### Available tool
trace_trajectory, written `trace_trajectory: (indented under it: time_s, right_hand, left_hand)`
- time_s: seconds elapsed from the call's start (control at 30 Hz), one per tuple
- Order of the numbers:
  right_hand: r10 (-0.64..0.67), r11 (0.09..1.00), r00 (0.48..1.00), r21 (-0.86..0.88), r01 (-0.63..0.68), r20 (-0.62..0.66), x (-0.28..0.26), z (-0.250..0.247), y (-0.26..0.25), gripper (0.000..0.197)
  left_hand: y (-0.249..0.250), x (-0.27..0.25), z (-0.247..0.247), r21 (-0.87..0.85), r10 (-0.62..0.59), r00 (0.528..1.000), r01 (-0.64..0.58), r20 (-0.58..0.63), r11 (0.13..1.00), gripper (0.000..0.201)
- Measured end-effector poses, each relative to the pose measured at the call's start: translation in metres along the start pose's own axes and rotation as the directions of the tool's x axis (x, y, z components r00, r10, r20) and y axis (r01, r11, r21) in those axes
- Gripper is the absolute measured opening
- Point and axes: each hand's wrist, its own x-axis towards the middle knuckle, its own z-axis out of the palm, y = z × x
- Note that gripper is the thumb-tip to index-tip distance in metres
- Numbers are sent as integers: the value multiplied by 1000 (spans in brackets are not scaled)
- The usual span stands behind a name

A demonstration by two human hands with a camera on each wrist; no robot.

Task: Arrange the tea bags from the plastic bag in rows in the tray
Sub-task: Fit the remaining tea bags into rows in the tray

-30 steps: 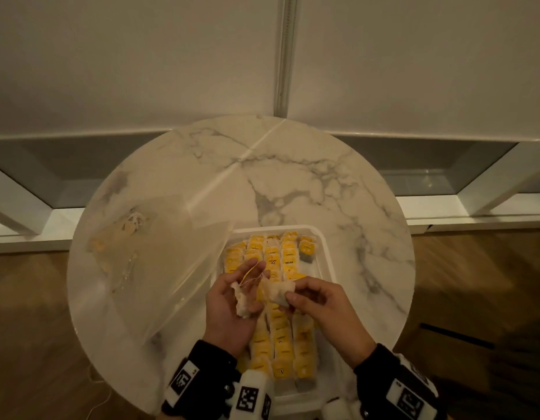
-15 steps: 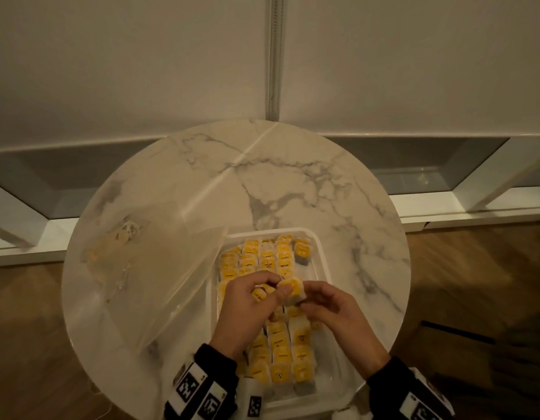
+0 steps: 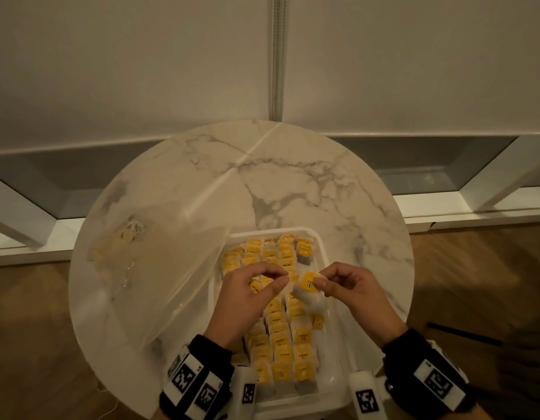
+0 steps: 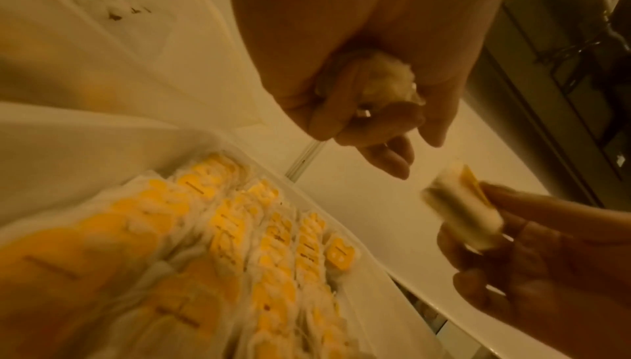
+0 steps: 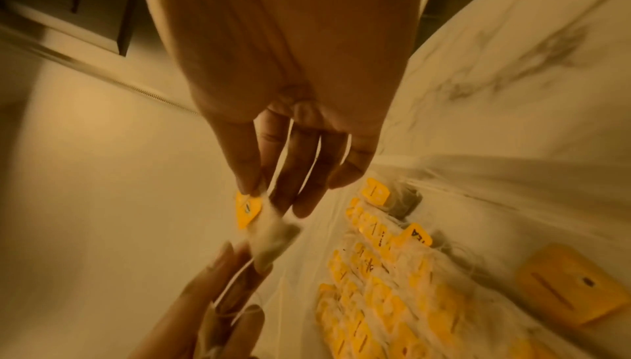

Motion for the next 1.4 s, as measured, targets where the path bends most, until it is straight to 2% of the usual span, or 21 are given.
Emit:
trace_trajectory:
  time_s: [0.2, 0.3, 0.37, 0.47, 0.57, 0.67, 0.73, 0.8, 0.87, 0.93, 1.17, 1.3, 1.4]
  right_hand:
    - [5, 1000, 1000, 13, -6, 22, 5, 0, -2, 3]
    - [19, 1000, 999, -10, -19, 41, 5, 0, -2, 4]
    - [20, 995, 997, -96, -13, 72, 5, -3, -2, 10]
    - [28, 953, 994, -304, 7, 110, 8, -6, -3, 8]
    - [-48, 842, 995, -532, 90, 92, 20, -9, -3, 7]
    - [-114, 682, 985, -710, 173, 131, 39, -12, -6, 9]
    - [-45, 534, 980, -824, 187, 193, 54, -11, -9, 7]
    - [36, 387, 975, -902, 191, 221, 67, -7, -11, 8]
    - [71, 270, 971, -942, 200, 227, 79, -3, -11, 5]
    - [98, 181, 968, -961, 209, 229, 88, -1, -9, 9]
    - [118, -1, 964, -970, 241, 240, 107, 9, -5, 14]
    - [90, -71, 970, -970, 231, 225, 113, 9, -2, 15]
    - [104, -123, 970, -965, 231, 219, 112, 10, -1, 12]
  left_hand:
    - [1, -4, 10, -27, -23, 996, 25, 84, 999, 8]
    - [-3, -5, 17, -1, 13, 999, -13, 47, 1000, 9]
    - [-7, -5, 19, 28, 18, 1000, -18, 15, 999, 11]
    - [-10, -6, 21, 67, 13, 998, -16, 54, 998, 9]
    - [-15, -5, 20, 83, -12, 1000, 12, 9, 996, 11]
    - [-19, -6, 15, 46, -65, 996, 68, -64, 997, 12]
    - [-19, -8, 12, -29, -119, 990, 117, -79, 993, 11]
    - [-14, -12, 9, -193, -199, 976, 179, -91, 965, 9]
    - [-9, -14, 5, -370, -272, 957, 217, -103, 903, 12]
    - [-7, -17, -1, -453, -305, 947, 228, -103, 862, 19]
    - [-17, -33, -14, -515, -349, 934, 261, -80, 817, 25]
    - [-25, -41, -23, -563, -423, 902, 304, -91, 769, 28]
    - [-26, -45, -30, -583, -471, 880, 355, -53, 730, 30]
